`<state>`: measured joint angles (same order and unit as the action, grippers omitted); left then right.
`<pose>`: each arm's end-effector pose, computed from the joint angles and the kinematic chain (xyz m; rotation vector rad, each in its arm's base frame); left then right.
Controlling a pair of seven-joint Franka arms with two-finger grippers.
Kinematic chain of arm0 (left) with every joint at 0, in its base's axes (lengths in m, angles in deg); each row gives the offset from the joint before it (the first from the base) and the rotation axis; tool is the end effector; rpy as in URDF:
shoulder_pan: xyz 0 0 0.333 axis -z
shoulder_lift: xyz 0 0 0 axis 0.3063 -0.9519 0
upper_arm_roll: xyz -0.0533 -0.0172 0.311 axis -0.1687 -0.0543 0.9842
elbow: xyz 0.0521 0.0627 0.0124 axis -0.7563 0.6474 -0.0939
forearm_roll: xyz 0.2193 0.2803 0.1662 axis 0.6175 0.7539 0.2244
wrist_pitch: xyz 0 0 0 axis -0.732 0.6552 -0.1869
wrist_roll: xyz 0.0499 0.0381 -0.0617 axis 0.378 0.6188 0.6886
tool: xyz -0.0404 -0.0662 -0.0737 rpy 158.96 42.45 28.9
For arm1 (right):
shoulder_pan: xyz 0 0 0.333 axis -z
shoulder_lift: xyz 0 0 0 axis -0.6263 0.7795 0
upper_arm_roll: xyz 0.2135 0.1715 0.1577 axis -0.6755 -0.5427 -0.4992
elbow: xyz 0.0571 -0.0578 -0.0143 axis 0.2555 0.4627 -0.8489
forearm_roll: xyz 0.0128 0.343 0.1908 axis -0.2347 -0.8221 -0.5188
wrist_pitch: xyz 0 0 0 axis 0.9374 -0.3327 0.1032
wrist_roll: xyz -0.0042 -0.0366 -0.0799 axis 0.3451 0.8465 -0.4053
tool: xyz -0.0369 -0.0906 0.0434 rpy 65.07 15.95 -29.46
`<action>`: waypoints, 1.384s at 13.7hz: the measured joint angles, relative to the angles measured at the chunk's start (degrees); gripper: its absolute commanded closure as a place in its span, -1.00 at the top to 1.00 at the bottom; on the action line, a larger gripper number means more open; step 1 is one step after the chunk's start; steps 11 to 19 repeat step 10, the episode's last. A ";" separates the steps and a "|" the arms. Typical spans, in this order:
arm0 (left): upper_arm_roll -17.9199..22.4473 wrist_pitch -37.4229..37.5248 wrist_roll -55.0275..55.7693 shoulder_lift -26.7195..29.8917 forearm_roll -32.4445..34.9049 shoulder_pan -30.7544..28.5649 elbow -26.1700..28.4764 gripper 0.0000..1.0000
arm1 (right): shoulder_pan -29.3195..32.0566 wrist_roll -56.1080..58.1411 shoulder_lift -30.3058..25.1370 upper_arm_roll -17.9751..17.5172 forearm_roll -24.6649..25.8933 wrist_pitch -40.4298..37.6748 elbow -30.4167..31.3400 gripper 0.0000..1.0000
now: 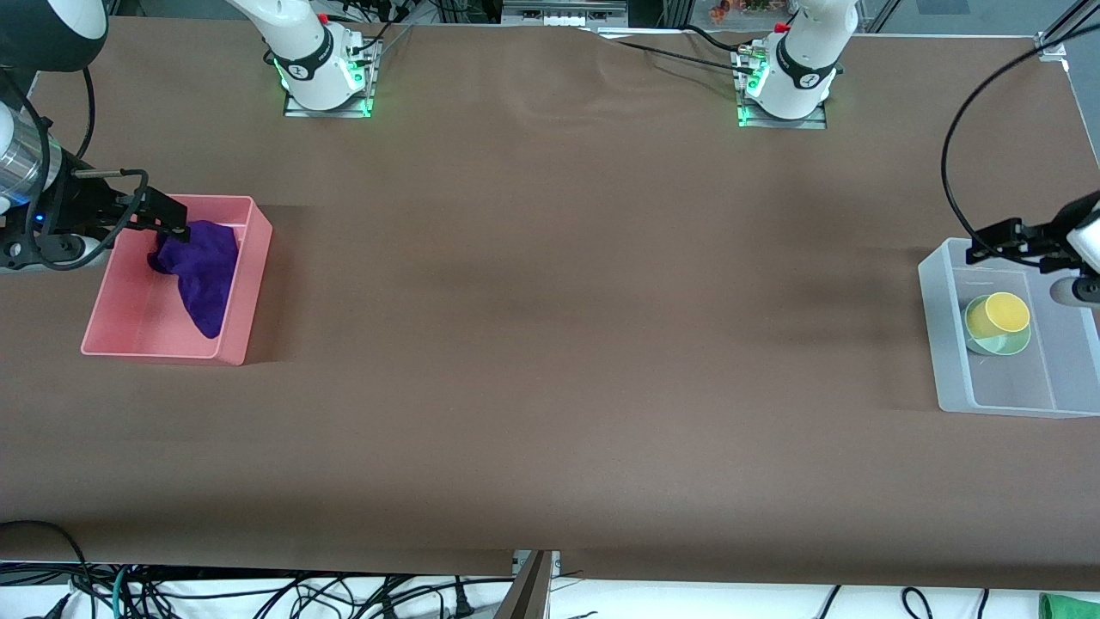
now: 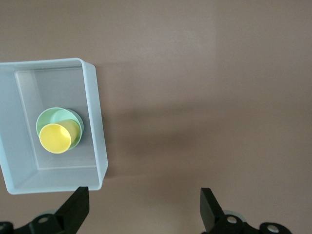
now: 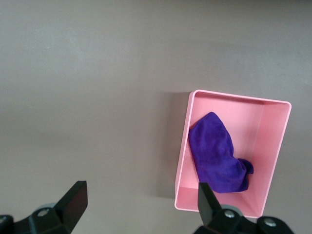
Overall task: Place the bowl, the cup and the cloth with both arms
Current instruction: 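Release the cup in the bowl and raise the left gripper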
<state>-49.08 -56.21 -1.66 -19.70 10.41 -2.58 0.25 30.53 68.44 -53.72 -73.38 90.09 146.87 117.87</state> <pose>0.5921 0.0574 0.5629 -3.1084 0.1323 0.2077 0.5876 0.0352 0.5833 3.1235 0.1541 -0.0687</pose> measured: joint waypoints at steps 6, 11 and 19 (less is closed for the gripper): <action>27.42 -6.84 -2.07 14.35 -1.20 26.83 15.50 1.00 | 0.03 0.00 0.00 0.05 0.00 0.00 0.00 1.00; 24.43 -7.11 -2.75 15.21 -1.20 25.85 16.52 1.00 | 0.06 0.00 0.00 0.17 0.00 0.00 0.00 1.00; 24.43 -7.11 -2.75 15.21 -1.20 25.85 16.52 1.00 | 0.06 0.00 0.00 0.17 0.00 0.00 0.00 1.00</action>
